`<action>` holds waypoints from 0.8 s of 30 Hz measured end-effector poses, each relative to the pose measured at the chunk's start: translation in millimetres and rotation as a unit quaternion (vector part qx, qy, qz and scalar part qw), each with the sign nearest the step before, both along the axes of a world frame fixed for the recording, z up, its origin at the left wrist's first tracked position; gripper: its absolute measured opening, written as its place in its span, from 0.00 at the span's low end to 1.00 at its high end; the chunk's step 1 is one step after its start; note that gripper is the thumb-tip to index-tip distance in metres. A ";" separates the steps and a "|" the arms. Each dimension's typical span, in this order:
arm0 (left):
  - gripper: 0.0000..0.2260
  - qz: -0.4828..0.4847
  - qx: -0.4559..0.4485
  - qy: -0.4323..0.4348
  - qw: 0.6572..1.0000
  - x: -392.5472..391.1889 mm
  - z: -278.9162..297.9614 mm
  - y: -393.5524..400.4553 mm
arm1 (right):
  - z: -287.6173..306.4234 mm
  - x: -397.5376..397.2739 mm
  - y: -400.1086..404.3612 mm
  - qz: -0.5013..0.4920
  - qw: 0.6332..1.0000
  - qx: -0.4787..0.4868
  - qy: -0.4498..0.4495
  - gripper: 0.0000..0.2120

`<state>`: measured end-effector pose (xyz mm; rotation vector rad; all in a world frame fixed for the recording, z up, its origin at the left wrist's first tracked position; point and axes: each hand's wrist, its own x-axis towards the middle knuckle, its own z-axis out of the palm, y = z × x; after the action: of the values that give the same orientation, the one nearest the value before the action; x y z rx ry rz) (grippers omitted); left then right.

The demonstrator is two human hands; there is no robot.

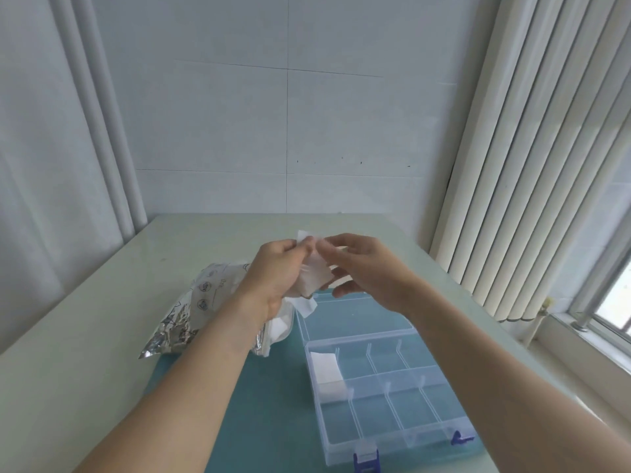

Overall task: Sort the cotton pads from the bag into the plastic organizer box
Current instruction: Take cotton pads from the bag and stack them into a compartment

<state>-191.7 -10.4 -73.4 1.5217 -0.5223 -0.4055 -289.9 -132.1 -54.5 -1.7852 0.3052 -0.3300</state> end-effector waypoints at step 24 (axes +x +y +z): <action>0.11 -0.183 -0.061 0.096 0.977 18.7 -4.5 -22.3 | 29.4 7.6 -68.7 -0.042 0.991 -0.130 0.012 0.04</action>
<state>-172.9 -32.7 -77.9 1.2523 -0.6632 -0.7826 -282.3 -200.7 -25.0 -2.0369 0.3691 -0.4227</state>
